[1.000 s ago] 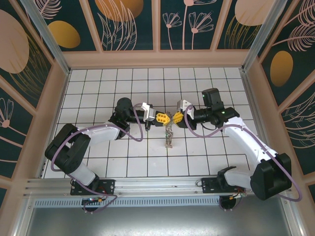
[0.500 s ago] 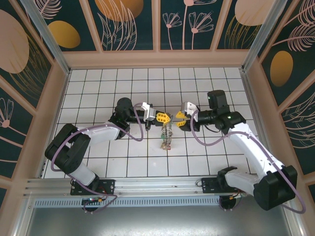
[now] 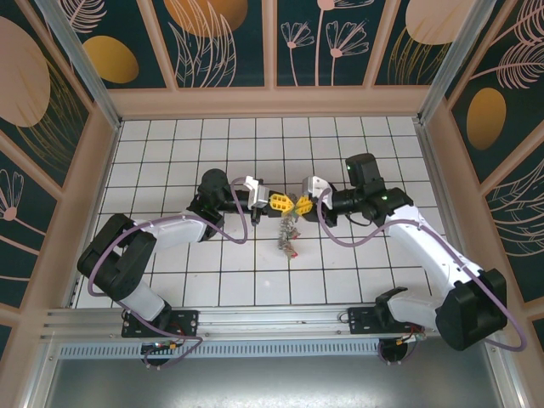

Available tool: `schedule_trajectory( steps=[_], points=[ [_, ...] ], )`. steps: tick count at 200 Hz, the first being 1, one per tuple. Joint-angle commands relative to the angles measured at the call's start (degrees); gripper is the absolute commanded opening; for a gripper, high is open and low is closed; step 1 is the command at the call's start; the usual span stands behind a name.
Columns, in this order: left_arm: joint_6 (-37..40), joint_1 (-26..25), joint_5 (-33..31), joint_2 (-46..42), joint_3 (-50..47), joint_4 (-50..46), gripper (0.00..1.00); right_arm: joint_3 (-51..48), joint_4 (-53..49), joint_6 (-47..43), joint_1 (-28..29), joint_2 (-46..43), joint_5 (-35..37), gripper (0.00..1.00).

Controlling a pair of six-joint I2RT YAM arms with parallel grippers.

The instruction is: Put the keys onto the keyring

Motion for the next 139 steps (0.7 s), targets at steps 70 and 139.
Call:
schedule_trajectory(
  steps=[70,139],
  points=[
    [0.13,-0.32,-0.28,-3.55,-0.92,1.44,0.0,2.68,1.27,-0.69,0.99,0.56,0.04,0.0],
    [0.74,-0.26,-0.55,-3.82,-1.17,0.89,0.0,2.06,1.42,-1.17,1.69,-1.11,1.59,0.24]
  ],
)
